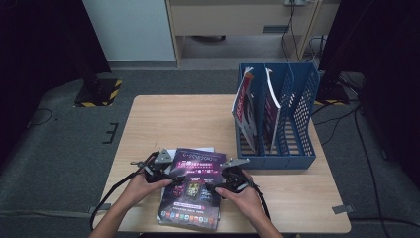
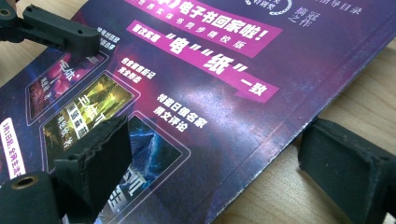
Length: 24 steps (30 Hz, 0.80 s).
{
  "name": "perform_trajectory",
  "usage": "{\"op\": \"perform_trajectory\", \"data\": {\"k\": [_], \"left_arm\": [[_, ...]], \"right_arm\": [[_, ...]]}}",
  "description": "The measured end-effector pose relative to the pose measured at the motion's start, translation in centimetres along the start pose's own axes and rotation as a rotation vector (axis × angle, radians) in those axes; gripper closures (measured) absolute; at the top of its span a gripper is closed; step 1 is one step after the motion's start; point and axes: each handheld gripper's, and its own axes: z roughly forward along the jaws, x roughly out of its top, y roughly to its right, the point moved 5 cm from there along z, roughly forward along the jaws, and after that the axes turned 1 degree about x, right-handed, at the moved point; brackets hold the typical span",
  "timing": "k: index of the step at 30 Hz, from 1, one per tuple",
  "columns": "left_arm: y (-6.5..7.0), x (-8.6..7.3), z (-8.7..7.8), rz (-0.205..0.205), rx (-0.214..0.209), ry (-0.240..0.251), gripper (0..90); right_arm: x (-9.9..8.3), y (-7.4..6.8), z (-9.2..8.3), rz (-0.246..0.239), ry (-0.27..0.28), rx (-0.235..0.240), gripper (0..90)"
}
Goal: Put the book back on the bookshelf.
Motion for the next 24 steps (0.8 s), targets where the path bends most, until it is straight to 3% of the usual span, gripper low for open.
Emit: {"op": "perform_trajectory", "data": {"k": [6, 9, 13, 19, 24], "left_arm": [[0.0, 0.0, -0.1, -0.009, 0.002, -0.009, 13.6], [-0.1, -0.1, -0.1, -0.010, 0.005, -0.012, 13.4], [-0.2, -0.1, -0.2, -0.009, 0.003, -0.021, 13.4], [-0.2, -0.2, -0.3, -0.011, 0.003, -0.021, 13.4], [-0.3, -0.2, -0.3, -0.012, 0.003, -0.020, 13.3]], "right_arm": [[0.9, -0.1, -0.8, -0.030, 0.003, -0.009, 18.0], [1.7, -0.2, -1.2, -0.021, 0.013, 0.012, 18.3], [3.4, -1.1, -1.5, -0.068, 0.026, 0.031, 21.3], [5.6, -2.7, -1.0, -0.116, 0.010, 0.063, 23.1], [6.5, -3.0, -0.4, -0.113, -0.002, 0.070, 26.6]]}}
